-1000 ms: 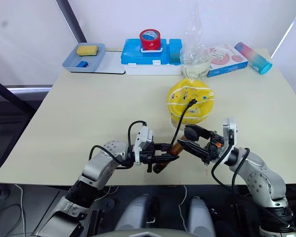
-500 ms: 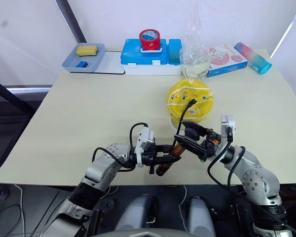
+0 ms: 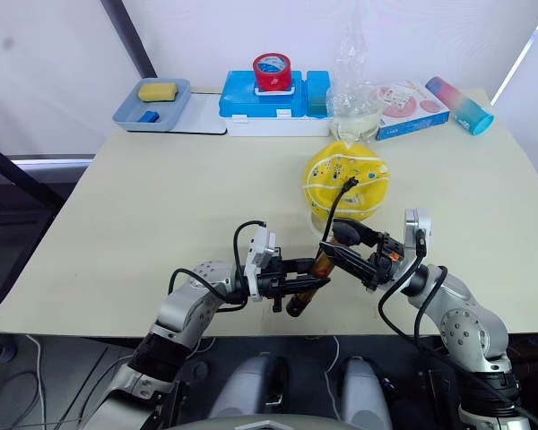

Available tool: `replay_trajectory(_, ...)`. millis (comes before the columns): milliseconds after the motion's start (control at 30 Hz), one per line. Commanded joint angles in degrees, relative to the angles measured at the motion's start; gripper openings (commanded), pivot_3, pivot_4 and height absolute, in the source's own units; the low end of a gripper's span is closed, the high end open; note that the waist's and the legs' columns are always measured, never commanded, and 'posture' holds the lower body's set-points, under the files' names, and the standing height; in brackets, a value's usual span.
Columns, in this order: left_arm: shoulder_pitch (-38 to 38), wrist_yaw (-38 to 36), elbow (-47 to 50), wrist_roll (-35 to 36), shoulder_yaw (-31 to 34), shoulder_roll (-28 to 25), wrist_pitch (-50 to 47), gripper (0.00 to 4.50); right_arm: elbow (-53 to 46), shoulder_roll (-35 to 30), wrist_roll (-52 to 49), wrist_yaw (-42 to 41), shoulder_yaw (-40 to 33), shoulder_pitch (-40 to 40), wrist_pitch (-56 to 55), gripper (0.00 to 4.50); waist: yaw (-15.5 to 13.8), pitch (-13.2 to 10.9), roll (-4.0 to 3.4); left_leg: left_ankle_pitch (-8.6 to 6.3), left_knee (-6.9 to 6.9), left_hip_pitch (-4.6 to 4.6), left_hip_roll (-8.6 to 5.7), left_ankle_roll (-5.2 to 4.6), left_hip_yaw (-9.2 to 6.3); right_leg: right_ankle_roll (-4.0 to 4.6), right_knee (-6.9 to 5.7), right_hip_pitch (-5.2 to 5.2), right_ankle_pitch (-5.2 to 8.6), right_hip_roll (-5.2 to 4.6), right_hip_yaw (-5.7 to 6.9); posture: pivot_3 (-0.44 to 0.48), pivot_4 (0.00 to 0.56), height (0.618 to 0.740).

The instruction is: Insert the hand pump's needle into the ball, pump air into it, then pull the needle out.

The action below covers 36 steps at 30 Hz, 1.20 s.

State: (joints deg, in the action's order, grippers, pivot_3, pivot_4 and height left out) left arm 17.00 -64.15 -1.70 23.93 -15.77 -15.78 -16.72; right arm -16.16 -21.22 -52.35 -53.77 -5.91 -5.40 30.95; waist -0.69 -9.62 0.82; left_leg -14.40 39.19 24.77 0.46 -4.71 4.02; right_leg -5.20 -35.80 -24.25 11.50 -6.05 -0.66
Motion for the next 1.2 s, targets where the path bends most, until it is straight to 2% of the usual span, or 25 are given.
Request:
replay_trajectory(33, 0.28, -0.60, 0.09, 0.26, 0.81, -0.06, 1.40, 1.05, -0.73, 1.68, -4.09, 2.02, -2.72, -1.36, 0.28, 4.50, 0.01, 0.00, 0.00, 0.00, 0.00, 0.00, 0.00, 0.00, 0.00, 0.00, 0.00, 0.00, 0.00, 0.00, 0.00, 0.000, 0.150, 0.739)
replay_trajectory(433, 0.00, -1.01, -0.15, -0.67, 0.24, 0.27, 2.81, 1.05, -1.57, -0.71, -0.91, 0.13, -0.34, -0.14, 0.14, 4.50, -0.01, 0.00, -0.01, 0.00, 0.00, 0.00, 0.01, 0.00, 0.00, 0.00, 0.00, 0.00, 0.00, 0.00, 0.00, 0.000, 0.150, 0.739)
replay_trajectory(1200, 0.79, -1.93, -2.52, -1.96, 0.47, 0.73, 4.29, 1.05, -2.04, -0.93, -4.61, 1.43, -0.67, -1.27, 3.83, 4.50, -0.03, 0.00, -0.01, 0.00, 0.00, 0.01, 0.02, 0.00, -0.01, 0.00, 0.00, 0.00, 0.00, -0.01, 0.00, 0.000, 0.150, 0.739)
